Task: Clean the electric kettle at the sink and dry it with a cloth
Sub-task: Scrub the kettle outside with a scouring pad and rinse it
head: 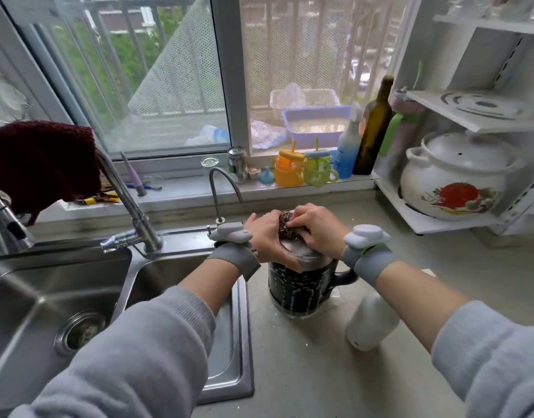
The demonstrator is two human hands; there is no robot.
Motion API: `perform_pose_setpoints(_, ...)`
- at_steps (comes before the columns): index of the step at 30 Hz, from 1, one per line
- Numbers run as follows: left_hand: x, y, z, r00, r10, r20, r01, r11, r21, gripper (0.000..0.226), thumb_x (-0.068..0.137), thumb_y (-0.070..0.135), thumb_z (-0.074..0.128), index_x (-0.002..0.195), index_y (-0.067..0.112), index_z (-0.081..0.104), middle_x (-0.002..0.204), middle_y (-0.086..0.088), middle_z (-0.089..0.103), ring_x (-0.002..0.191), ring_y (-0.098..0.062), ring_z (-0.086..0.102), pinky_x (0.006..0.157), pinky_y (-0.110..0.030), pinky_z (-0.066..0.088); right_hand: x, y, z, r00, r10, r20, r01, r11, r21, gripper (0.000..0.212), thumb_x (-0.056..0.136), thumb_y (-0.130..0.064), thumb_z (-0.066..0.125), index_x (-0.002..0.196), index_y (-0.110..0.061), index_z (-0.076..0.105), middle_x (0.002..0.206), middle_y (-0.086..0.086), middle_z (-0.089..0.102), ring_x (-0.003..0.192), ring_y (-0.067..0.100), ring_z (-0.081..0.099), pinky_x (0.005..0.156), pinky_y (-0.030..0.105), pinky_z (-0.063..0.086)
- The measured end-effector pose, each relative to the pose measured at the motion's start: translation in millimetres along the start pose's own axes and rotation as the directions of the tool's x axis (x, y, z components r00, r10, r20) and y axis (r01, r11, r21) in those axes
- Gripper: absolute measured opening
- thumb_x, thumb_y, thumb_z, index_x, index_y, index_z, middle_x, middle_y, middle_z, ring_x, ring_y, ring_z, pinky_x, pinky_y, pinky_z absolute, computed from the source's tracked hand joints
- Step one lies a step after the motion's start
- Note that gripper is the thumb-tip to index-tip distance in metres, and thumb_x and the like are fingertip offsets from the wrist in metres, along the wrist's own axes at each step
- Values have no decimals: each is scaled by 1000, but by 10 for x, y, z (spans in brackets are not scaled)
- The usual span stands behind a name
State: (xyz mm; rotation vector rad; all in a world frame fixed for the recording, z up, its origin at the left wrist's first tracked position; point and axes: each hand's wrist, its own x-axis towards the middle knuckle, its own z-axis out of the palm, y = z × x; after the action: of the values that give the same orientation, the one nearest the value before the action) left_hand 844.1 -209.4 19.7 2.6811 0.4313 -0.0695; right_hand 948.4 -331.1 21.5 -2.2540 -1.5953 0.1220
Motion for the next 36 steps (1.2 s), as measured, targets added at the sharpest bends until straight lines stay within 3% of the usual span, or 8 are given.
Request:
perform_pose_setpoints(10,28,-32,27,1000,-22,-10,22,999,29,104,44,67,81,126,14,43,119,5,59,114,-19,54,115,-43,20,18,-32,-22,999,-49,-2,49,999,0,26,81,-1,59,101,-8,75,105,9,69,103,29,61,96,38,44)
perform_pose_setpoints(14,27,-7,21,1000,-18,-11,18,999,41,106,46,66,81,130,15,41,123,3,59,118,-20,53,117,-44,17,-277,99,-249,986,-114,119,106,992,71,23,79,3,64,95,-7,76,97,6,72,94,22,65,88,16,41)
perform_pose_setpoints(18,20,17,14,1000,-15,-8,15,999,50,105,49,65,82,131,14,40,125,3,57,120,-20,50,118,-44,15,-28,335,-211,999,53,0,-53,996,-78,29,85,-2,56,108,-10,72,108,7,67,105,27,59,97,32,41)
perform_pose_setpoints(21,25,19,16,1000,-9,-23,10,998,64,100,48,65,81,126,16,43,120,4,59,116,-18,54,117,-44,14,-36,-6,0,992,-127,21,127,992,-17,28,79,-2,61,102,-11,75,107,8,69,103,29,60,94,37,44)
perform_pose_setpoints(25,25,8,60,999,-15,-38,18,997,72,106,48,66,81,131,14,40,124,4,58,120,-18,52,119,-45,10,-355,198,-255,973,-175,148,171,984,40,21,82,-4,64,99,-10,76,99,6,70,96,23,63,91,27,43)
perform_pose_setpoints(29,23,9,34,1000,-9,-16,10,997,83,106,50,67,79,132,16,39,127,4,55,123,-18,49,119,-47,9,26,326,-135,1000,-27,12,28,995,-100,27,90,-8,54,112,-11,71,111,7,64,107,27,54,95,34,40)
perform_pose_setpoints(33,11,5,35,1000,-16,-10,17,997,82,104,48,67,80,130,17,40,123,5,58,120,-17,53,119,-47,8,-98,20,-36,971,-223,84,221,975,31,24,82,-8,59,100,-9,75,103,7,69,100,26,61,90,35,46)
perform_pose_setpoints(36,20,-2,49,999,-14,-37,16,998,65,107,49,64,82,133,14,38,127,4,58,123,-16,51,119,-47,4,-434,239,-316,967,-195,167,184,980,79,22,82,-6,63,98,-11,76,99,3,71,93,19,64,88,29,47)
